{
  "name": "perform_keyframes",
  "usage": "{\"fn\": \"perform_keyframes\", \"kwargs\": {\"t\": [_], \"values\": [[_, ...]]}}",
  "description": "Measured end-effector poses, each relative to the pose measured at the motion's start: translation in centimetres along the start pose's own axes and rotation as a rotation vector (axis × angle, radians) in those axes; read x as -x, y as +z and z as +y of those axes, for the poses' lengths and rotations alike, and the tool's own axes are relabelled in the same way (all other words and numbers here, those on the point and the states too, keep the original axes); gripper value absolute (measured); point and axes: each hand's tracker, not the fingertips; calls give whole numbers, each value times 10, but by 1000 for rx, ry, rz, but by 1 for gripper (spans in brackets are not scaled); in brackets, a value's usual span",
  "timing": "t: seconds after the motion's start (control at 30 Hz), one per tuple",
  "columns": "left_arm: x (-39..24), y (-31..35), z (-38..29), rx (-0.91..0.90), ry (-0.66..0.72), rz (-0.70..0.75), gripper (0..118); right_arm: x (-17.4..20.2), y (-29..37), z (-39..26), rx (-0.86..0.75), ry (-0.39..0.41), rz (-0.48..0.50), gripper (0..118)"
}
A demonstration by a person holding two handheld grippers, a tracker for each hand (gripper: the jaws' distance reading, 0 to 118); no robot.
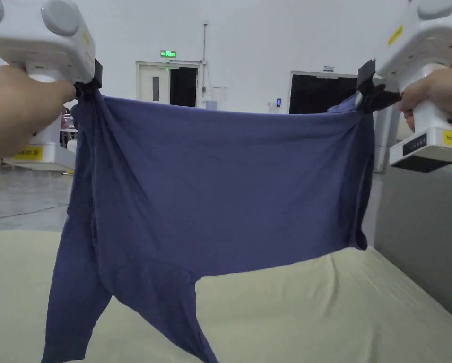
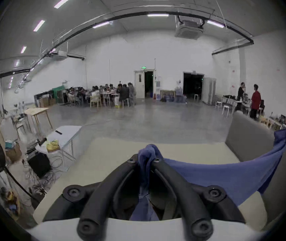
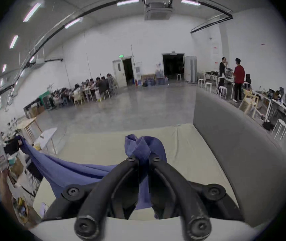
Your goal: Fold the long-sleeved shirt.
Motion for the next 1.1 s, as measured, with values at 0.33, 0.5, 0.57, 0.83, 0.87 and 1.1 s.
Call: {"fn": "perform_keyframes", "kwargs": {"t": [0.33,0.5,0.57,0.83,0.87,1.1], "values": [[-33,1,52,-64,-67,103,1,11,-1,51,-102,-19,-70,5],[-42,7,53,-115,-99,61,1,-1,-5,44,-113,-41,-109,5],[-38,-13,43,-99,-125,51,1,-11,-10,33,-103,-35,-90,5],[-36,-81,-111,250,-234,-31,1,-56,-102,-123,209,44,-81,5],[-39,-89,-141,302,-275,-31,1,-64,-116,-152,250,31,-82,5],[-48,-69,-304,541,-365,-111,1,-102,-128,-334,471,33,-66,5]]}}
